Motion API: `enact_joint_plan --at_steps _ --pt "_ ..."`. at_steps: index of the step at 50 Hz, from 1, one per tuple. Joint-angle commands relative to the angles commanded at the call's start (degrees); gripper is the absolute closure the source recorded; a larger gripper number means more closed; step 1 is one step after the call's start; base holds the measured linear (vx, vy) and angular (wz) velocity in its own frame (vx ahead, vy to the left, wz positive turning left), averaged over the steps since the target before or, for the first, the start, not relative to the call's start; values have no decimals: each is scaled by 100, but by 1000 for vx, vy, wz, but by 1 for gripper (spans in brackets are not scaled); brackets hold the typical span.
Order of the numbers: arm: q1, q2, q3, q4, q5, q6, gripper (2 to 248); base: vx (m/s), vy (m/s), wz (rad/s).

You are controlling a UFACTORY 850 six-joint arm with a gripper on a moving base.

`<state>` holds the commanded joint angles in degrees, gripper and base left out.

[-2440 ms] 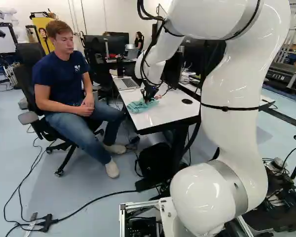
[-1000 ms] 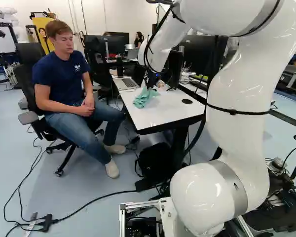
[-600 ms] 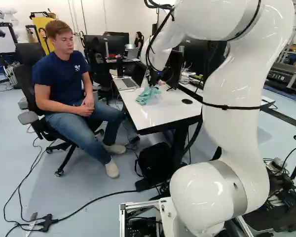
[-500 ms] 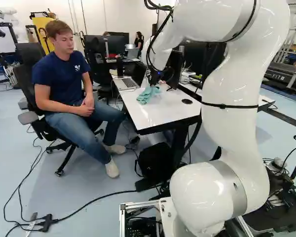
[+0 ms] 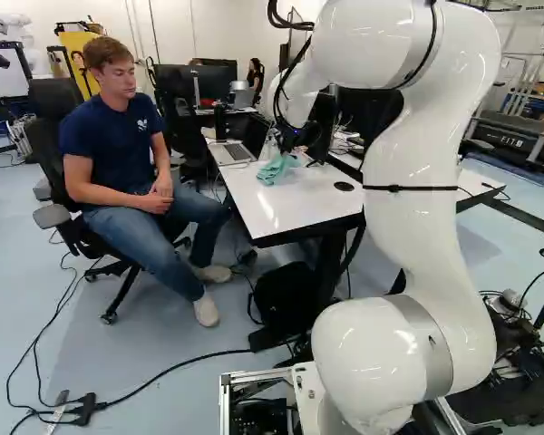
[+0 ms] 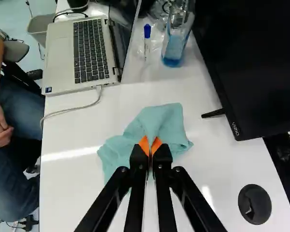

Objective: Clean the table with the green towel

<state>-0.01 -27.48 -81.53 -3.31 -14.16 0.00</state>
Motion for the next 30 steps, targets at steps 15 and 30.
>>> enact_joint_plan --at_steps 15,30 --pt "-113 -326 -425 0 0 0 225 0 0 0" --pt "-125 -483 -488 0 0 0 225 0 0 0"
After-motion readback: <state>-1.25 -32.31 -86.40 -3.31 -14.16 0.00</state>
